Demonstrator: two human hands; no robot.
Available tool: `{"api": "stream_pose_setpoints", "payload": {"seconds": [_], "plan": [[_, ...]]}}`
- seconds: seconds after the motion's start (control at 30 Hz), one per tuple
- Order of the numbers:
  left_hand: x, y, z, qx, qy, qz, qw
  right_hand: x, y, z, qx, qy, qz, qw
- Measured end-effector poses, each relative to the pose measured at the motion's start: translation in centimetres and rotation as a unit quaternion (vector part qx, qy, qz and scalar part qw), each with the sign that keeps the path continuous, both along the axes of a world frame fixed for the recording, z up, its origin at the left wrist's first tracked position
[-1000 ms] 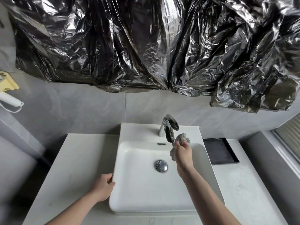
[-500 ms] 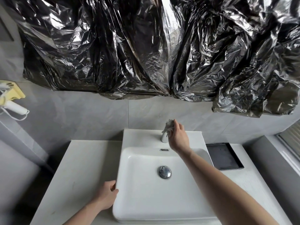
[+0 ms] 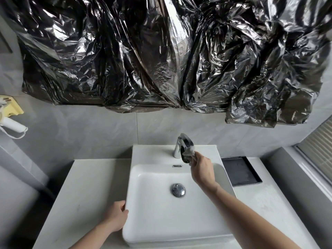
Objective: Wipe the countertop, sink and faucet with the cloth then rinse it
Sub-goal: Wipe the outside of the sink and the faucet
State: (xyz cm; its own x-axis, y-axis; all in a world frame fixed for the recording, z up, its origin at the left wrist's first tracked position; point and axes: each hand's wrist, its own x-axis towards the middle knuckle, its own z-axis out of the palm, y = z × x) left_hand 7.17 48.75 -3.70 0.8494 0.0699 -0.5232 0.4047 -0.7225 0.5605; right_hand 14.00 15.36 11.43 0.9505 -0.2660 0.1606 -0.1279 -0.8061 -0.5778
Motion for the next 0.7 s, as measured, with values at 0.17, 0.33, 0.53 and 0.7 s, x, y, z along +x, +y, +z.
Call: {"api": "stream_pose_setpoints", "payload": {"seconds": [0.17, 0.33, 0.53, 0.7], "plan": [[-1.2, -2.7, 3.8, 0.035, -0.024, -0.004, 0.999, -3.1, 2.0, 0.6, -0.001, 0.03, 0.037, 0.999], [-3.2, -2.5, 5.1, 0.039, -0.037, -0.033, 0.998, -7.8, 1.2, 0.4, 0.02, 0.096, 0.109, 0.989], [-6.5, -3.1, 6.8, 0.022, -0.138, -0.026, 0.99, -12.4, 0.4, -0.1, 0.121, 0.115, 0.091, 0.982], [-7.1, -7.6, 10.9, -0.168, -0.138, -0.049, 0.975, -14.6, 0.3, 0.9, 0.32, 0.146, 0.077, 0.933]]}}
